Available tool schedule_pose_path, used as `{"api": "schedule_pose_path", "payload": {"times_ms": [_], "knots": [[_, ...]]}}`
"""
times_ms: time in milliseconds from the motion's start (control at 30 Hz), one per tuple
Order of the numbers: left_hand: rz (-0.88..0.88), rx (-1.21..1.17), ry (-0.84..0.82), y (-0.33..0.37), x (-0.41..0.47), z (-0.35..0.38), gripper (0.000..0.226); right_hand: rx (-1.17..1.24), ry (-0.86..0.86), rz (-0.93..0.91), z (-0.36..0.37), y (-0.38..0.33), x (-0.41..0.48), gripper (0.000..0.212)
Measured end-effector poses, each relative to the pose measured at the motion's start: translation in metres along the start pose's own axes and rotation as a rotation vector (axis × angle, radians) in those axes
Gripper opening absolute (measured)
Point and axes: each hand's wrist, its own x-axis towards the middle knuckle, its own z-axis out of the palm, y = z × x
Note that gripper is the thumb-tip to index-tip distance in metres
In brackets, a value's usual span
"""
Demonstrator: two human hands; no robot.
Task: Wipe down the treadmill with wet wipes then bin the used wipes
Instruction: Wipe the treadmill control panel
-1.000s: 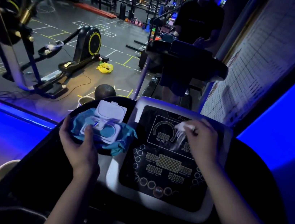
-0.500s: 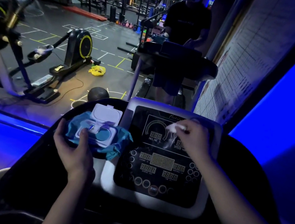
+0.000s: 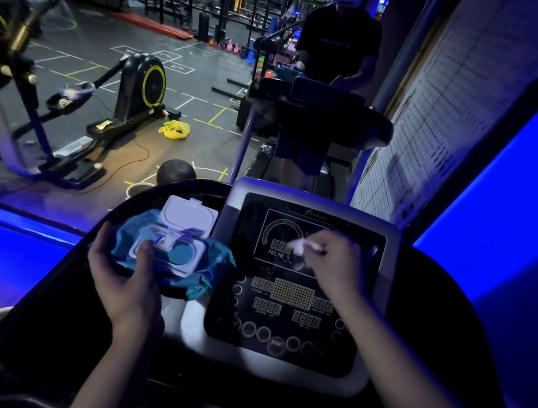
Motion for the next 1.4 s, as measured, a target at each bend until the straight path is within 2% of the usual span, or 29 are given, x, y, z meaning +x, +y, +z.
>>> {"api": "schedule_pose_path", "payload": {"times_ms": [67,167,267,400,467,533,600,767,933,1000,1100,1167,1200,1400], "knots": [[0.005,0.011,-0.003,0.000,0.000,-0.003,0.057,0.034,0.145,0.046,-0.012,0.004,0.019,0.015],[0.009,0.031,-0.016,0.002,-0.002,-0.006,0.056,-0.036,0.170,0.017,-0.010,0.005,0.027,0.017],[0.003,0.013,-0.020,0.003,-0.003,-0.006,0.058,-0.035,0.079,-0.074,0.008,-0.001,0.009,0.015],[-0.006,0.007,-0.021,0.006,-0.004,-0.004,0.058,-0.083,-0.152,-0.138,0.026,-0.003,-0.018,0.014],[-0.019,-0.006,-0.025,0.006,-0.005,-0.006,0.057,-0.003,-0.073,-0.082,0.016,-0.002,-0.016,0.018],[-0.010,0.003,-0.031,0.006,-0.006,-0.010,0.057,0.038,0.135,-0.039,-0.001,0.003,-0.004,0.017],[-0.016,0.007,-0.036,0.004,-0.007,-0.014,0.058,-0.008,0.249,-0.016,-0.013,0.011,0.006,0.013],[-0.033,0.006,-0.033,0.005,-0.008,-0.018,0.057,-0.072,0.200,-0.011,0.009,0.022,-0.014,0.011],[-0.033,-0.004,-0.035,0.007,-0.007,-0.017,0.058,-0.014,0.010,-0.085,0.043,0.004,-0.048,0.009],[-0.035,-0.007,-0.036,0.008,-0.007,-0.017,0.057,0.056,-0.006,-0.041,0.044,0.001,-0.051,0.008],[-0.020,-0.001,-0.041,0.008,-0.008,-0.018,0.057,0.113,0.201,0.127,0.020,0.008,-0.036,0.008],[-0.020,-0.003,-0.041,0.007,-0.008,-0.019,0.057,0.053,0.371,0.173,0.002,0.017,-0.023,0.007],[-0.028,0.000,-0.039,0.007,-0.008,-0.020,0.056,0.017,0.391,0.181,-0.002,0.019,-0.019,0.007],[-0.019,-0.006,-0.032,0.008,-0.009,-0.020,0.057,-0.132,0.126,0.084,0.032,0.004,-0.036,0.009]]}}
